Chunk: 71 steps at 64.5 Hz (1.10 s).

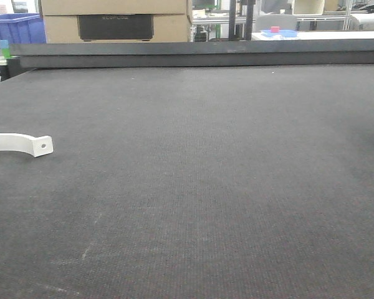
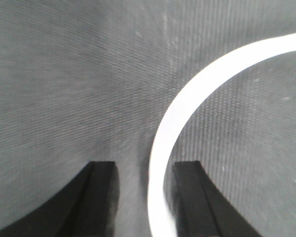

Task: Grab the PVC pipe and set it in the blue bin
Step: 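Close both grippers on the clamp arc and lift it off the table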

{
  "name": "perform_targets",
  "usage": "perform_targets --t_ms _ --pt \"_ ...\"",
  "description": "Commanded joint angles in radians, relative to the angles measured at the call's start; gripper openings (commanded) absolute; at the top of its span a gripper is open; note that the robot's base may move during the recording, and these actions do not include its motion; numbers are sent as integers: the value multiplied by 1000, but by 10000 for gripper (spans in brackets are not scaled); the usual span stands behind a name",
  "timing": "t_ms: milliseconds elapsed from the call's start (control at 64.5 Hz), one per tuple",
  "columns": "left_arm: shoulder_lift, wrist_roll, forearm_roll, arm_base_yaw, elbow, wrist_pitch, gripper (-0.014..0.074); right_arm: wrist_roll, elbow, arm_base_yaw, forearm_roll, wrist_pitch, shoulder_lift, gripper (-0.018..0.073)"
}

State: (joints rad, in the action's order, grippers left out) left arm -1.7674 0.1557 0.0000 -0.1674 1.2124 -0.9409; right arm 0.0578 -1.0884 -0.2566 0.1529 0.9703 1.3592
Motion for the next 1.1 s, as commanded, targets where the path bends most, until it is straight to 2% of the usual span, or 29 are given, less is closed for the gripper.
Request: perform_targets --t_ms 0,139,232,434,697,775,883,1085 --pt "-24 2 6 5 8 16 213 4 -8 -3 -4 -6 -7 -155" --pt "-49 2 0 5 8 16 204 4 -8 -3 -4 -9 -7 -155" --pt "-56 2 0 5 8 16 156 4 -8 -3 -4 -26 -7 -155" --pt "-56 2 -24 5 10 -4 -111 4 -8 -3 -4 -48 -7 -155" --pt "46 2 -93 5 79 -91 -111 4 -78 -3 -4 12 -9 -155" --pt "122 2 -157 5 86 -84 -111 4 -117 -3 -4 44 -14 -155" --pt "223 2 -265 16 84 -29 -111 4 -124 -3 -4 -11 -39 -155" --pt "414 2 -259 117 6 292 -111 16 -84 1 -4 -203 -123 -155"
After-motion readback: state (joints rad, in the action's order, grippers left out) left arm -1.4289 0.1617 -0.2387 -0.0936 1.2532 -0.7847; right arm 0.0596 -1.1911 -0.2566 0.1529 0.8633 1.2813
